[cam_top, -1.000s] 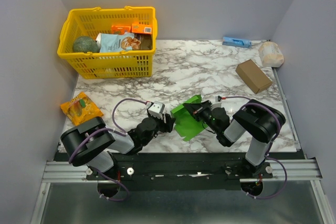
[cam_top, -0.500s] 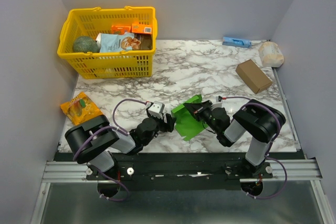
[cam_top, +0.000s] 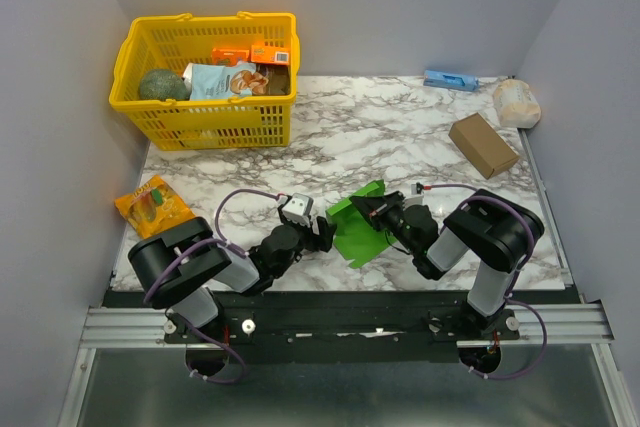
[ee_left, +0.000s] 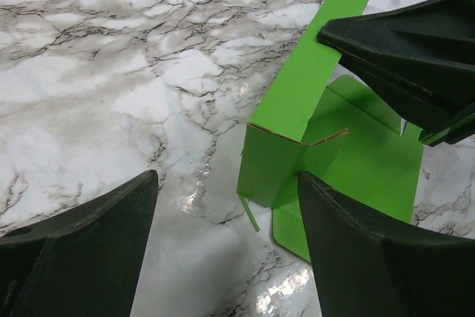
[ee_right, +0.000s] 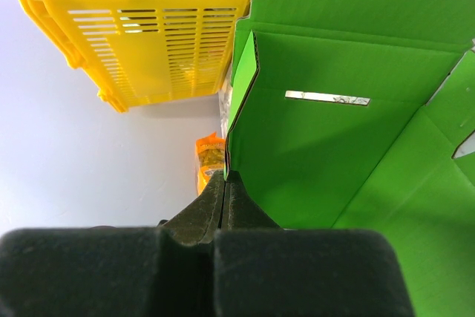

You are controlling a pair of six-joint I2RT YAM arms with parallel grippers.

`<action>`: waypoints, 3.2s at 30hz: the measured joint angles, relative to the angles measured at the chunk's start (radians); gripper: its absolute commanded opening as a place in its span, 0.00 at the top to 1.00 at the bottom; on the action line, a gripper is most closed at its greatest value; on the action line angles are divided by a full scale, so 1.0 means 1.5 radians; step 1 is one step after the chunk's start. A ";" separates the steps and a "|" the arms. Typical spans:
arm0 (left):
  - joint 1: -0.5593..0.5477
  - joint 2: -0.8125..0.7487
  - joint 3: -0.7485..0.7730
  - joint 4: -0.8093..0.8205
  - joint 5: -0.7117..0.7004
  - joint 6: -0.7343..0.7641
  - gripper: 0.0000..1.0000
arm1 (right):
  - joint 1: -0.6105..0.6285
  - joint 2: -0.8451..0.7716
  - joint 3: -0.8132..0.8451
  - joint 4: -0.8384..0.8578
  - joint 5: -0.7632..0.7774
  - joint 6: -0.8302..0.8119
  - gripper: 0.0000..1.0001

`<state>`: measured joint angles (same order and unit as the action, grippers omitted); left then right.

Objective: Fold the paper box

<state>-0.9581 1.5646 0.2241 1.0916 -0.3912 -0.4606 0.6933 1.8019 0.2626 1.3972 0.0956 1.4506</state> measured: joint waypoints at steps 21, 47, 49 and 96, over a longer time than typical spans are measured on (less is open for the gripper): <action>-0.003 0.020 0.020 0.002 -0.001 0.000 0.27 | 0.000 0.003 0.000 0.001 0.000 0.009 0.99; -0.052 0.035 0.179 -0.278 -0.188 -0.047 0.63 | 0.001 0.003 -0.005 0.008 -0.001 0.012 0.99; -0.058 0.045 0.197 -0.306 -0.214 -0.055 0.65 | 0.001 0.003 -0.006 0.009 -0.001 0.014 0.99; -0.088 0.126 0.260 -0.363 -0.372 -0.084 0.92 | 0.019 -0.028 -0.035 -0.001 0.018 0.033 1.00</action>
<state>-1.0904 1.7542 0.6136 0.5476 -0.9485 -0.5865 0.7212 1.7599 0.2100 1.3956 0.1219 1.5005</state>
